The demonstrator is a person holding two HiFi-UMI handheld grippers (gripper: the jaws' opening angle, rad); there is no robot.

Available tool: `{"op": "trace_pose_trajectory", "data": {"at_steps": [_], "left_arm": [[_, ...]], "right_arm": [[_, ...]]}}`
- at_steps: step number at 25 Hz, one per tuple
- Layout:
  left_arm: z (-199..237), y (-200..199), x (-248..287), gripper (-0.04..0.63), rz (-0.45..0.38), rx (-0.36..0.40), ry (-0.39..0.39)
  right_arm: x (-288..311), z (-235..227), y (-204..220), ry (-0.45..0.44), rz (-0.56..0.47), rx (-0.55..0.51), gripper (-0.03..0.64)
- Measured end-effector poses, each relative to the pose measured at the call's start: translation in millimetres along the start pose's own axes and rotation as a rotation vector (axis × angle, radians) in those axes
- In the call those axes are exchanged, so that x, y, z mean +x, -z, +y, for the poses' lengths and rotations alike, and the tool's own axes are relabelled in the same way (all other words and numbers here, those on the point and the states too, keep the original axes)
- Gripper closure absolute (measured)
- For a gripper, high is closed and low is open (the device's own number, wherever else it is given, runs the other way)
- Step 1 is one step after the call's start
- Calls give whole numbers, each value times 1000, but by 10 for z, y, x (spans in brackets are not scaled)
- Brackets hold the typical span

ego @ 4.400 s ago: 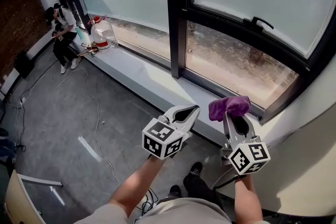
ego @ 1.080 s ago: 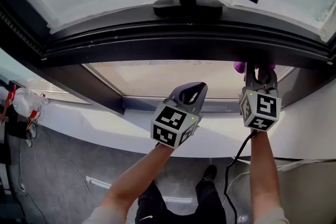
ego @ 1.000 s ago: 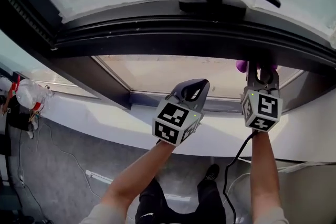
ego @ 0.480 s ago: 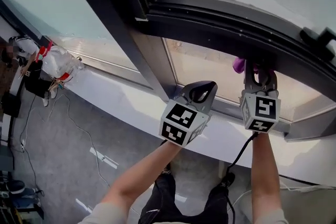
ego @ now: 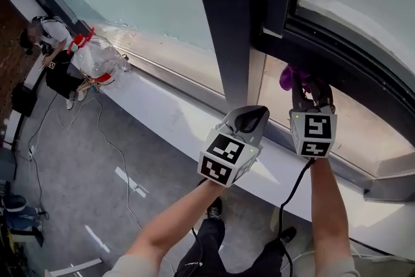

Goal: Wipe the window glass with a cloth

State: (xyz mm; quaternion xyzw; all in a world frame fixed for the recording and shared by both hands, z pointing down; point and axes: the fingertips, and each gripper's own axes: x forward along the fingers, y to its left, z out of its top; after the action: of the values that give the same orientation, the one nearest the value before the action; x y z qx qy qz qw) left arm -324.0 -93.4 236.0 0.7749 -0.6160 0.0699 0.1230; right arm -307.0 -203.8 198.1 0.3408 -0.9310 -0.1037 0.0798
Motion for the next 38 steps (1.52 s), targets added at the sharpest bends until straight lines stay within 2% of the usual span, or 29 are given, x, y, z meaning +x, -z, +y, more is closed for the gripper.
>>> {"op": "trace_pose_trajectory", "data": {"at_steps": [6, 16, 22, 29, 34, 38], "left_arm": [[265, 138, -125, 595, 26, -12, -41], [301, 561, -135, 595, 85, -30, -80], [262, 711, -198, 595, 96, -55, -67], [303, 818, -53, 595, 80, -69, -55], [177, 797, 32, 595, 77, -71, -29], [-134, 753, 203, 595, 68, -68, 16]], "right_arm": [[321, 355, -54, -68, -2, -29, 508], [259, 404, 62, -68, -54, 7, 508], [205, 575, 266, -93, 7, -7, 508], [325, 506, 403, -40, 22, -48, 508], [92, 274, 486, 10, 31, -48, 508], [-252, -68, 587, 62, 46, -47, 508]]}}
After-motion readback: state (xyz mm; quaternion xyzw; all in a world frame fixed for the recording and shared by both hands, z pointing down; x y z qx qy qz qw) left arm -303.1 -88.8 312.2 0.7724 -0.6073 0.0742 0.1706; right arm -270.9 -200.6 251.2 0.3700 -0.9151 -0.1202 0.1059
